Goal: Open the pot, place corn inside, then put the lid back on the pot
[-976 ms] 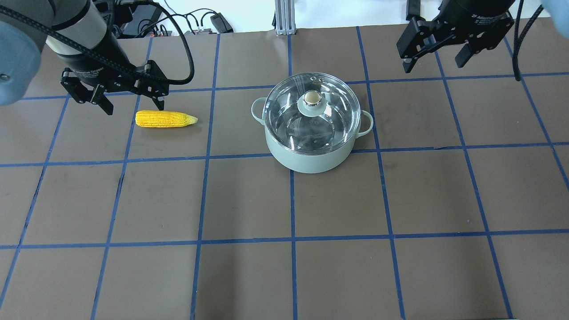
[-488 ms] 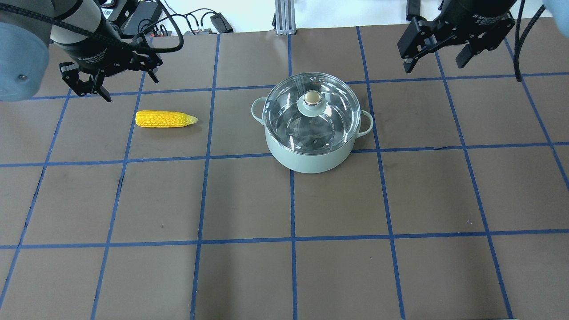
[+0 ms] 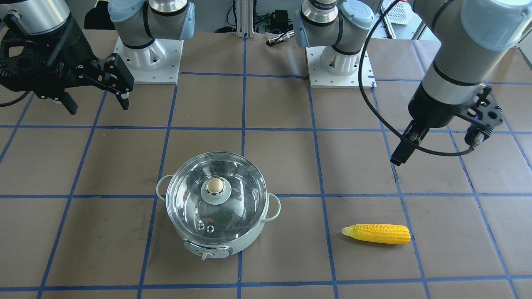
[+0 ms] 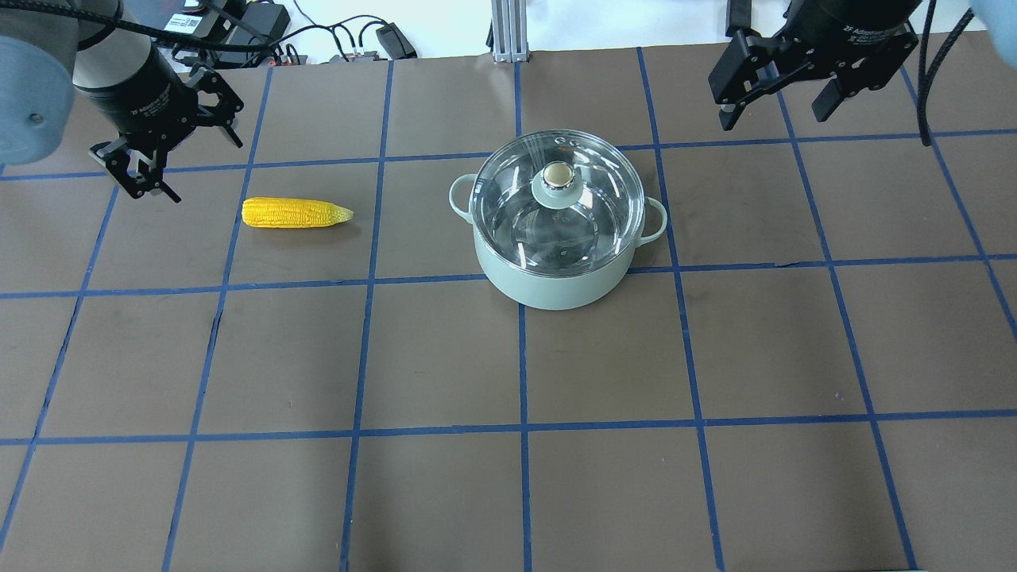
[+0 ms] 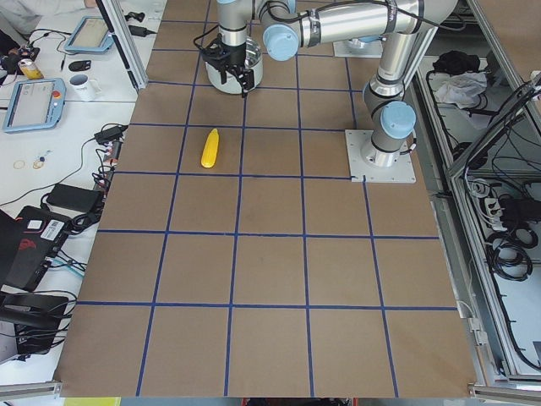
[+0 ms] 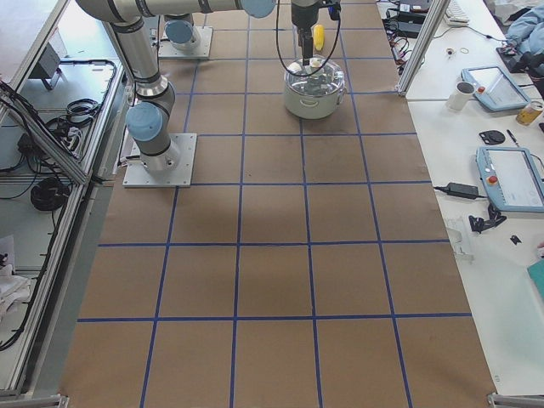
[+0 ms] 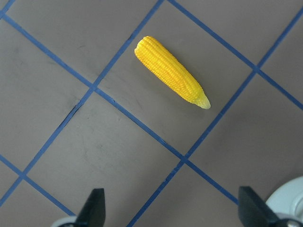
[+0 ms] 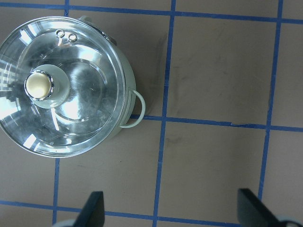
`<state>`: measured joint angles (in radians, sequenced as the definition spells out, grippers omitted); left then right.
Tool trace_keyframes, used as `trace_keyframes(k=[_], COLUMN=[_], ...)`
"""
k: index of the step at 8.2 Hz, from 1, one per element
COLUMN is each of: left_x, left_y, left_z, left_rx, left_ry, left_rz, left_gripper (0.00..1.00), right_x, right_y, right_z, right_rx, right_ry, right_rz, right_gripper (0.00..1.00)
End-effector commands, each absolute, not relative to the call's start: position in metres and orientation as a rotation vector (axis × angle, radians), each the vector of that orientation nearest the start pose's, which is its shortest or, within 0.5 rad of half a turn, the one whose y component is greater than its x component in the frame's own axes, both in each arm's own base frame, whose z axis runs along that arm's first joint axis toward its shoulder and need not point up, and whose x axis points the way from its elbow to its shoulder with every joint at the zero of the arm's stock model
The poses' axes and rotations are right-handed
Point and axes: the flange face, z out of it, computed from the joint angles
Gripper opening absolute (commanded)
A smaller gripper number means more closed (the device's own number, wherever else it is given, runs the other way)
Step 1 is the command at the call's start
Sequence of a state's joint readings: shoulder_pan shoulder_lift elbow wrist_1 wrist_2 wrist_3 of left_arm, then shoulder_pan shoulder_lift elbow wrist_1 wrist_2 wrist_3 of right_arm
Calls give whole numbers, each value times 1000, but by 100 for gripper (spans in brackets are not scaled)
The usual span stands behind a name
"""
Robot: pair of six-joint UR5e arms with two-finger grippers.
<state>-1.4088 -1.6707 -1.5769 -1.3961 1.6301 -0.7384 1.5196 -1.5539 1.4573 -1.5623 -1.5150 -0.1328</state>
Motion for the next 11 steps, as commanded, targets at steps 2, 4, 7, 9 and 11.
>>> trace_keyframes(k=[2, 4, 7, 9, 11], left_x=[0, 5, 8, 13, 15], left_y=[-581, -602, -619, -641, -650], left_z=[392, 354, 307, 285, 252], left_rx=[-1797, -1899, -2030, -2060, -2048], left_ry=[2498, 2411, 2270, 2305, 2294], left_rz=[22, 46, 110, -2, 38], left_gripper=[100, 100, 100, 100, 100], right_x=[112, 114, 113, 114, 121], right_y=[-512, -512, -512, -518, -549], right_z=[535, 535, 535, 540, 531], right_rx=[-129, -116, -108, -106, -7], right_ry=[3090, 3081, 3087, 3084, 3088], right_rz=[-140, -143, -147, -215, -268], right_gripper=[100, 100, 100, 100, 100])
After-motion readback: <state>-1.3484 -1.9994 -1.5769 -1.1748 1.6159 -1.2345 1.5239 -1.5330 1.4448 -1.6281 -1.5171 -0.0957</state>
